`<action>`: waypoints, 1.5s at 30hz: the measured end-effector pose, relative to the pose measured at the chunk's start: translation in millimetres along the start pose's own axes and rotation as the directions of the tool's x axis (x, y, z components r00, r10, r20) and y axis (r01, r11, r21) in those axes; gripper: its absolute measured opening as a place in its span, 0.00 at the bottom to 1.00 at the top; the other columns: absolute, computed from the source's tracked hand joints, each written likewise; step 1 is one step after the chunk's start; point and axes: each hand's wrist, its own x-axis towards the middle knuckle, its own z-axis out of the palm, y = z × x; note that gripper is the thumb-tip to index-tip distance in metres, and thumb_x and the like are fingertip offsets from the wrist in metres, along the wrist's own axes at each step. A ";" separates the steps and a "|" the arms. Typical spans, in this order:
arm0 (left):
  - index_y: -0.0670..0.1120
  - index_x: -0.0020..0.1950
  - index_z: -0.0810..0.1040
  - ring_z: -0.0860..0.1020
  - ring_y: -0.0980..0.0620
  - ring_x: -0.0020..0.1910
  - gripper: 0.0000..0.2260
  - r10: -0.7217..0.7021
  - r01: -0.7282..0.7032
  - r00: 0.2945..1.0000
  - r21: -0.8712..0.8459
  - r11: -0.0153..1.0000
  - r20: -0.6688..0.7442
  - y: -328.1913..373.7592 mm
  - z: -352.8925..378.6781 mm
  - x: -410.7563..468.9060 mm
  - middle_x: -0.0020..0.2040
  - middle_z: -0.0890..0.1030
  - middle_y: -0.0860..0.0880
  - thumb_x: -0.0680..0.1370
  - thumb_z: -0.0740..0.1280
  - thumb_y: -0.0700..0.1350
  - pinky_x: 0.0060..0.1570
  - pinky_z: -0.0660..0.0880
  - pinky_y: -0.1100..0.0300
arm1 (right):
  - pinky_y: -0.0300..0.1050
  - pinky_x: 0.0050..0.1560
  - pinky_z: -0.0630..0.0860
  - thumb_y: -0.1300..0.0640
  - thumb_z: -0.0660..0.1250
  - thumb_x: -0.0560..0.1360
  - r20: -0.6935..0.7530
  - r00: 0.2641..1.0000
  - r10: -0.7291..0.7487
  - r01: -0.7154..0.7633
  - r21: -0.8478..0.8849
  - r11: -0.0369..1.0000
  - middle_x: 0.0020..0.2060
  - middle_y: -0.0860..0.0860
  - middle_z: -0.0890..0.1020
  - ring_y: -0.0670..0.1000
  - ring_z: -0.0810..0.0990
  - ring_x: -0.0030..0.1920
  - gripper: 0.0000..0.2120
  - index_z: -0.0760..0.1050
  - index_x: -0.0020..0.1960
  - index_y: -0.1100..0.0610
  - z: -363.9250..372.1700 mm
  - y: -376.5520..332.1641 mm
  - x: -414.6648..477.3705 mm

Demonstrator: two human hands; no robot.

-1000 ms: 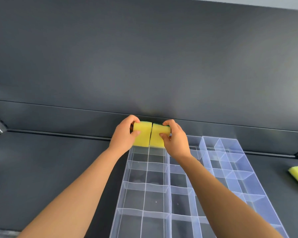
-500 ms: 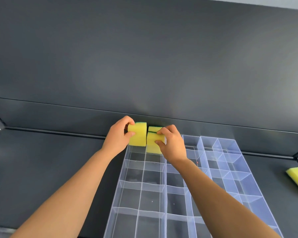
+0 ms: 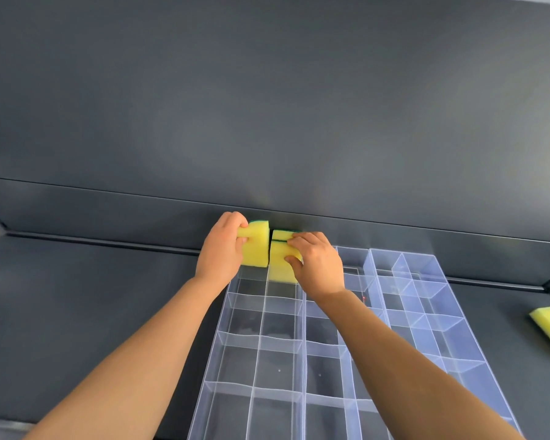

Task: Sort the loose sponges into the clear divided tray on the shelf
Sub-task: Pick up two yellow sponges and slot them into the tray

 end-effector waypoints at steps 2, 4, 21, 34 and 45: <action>0.43 0.48 0.70 0.70 0.50 0.42 0.09 0.006 -0.006 1.000 0.003 1.000 -0.011 0.4 1.5 -0.5 0.49 0.72 0.50 0.74 0.63 0.30 0.39 0.66 0.58 | 0.49 0.52 0.75 0.56 0.68 0.75 0.002 1.000 0.010 -0.010 0.002 1.000 0.55 0.52 0.80 0.55 0.74 0.58 0.13 0.78 0.57 0.58 0.5 0.0 0.0; 0.42 0.48 0.71 0.69 0.50 0.42 0.09 0.032 -0.032 0.999 0.012 0.999 -0.001 -0.2 1.5 -1.8 0.48 0.72 0.48 0.74 0.63 0.29 0.39 0.64 0.59 | 0.49 0.52 0.75 0.56 0.68 0.75 0.008 1.000 0.017 -0.017 0.005 1.000 0.55 0.52 0.80 0.54 0.74 0.58 0.13 0.78 0.57 0.58 1.1 -0.2 0.0; 0.41 0.45 0.69 0.68 0.47 0.42 0.13 0.073 -0.082 0.995 0.145 0.986 0.070 -0.8 -8.6 -1.5 0.45 0.71 0.46 0.69 0.60 0.24 0.37 0.67 0.53 | 0.49 0.53 0.75 0.56 0.68 0.75 0.025 0.998 0.056 -0.057 0.027 0.998 0.55 0.52 0.79 0.55 0.73 0.57 0.13 0.76 0.57 0.59 2.4 -4.3 -0.5; 0.46 0.41 0.63 0.64 0.49 0.39 0.20 -0.032 0.033 0.999 0.141 0.989 -0.008 8.9 7.1 -1.0 0.41 0.67 0.50 0.63 0.58 0.22 0.34 0.57 0.58 | 0.46 0.55 0.73 0.56 0.67 0.75 0.035 0.997 0.072 -0.072 0.026 0.997 0.57 0.52 0.79 0.54 0.72 0.58 0.13 0.76 0.59 0.58 2.3 -5.7 -1.4; 0.45 0.49 0.67 0.67 0.49 0.42 0.10 0.050 -0.126 0.958 0.259 0.958 0.281 1.7 -12.3 1.6 0.48 0.73 0.48 0.74 0.65 0.33 0.38 0.69 0.51 | 0.48 0.55 0.73 0.57 0.67 0.75 0.049 0.995 0.084 -0.086 0.032 0.996 0.58 0.52 0.78 0.54 0.71 0.59 0.14 0.75 0.60 0.59 0.3 -8.6 -0.2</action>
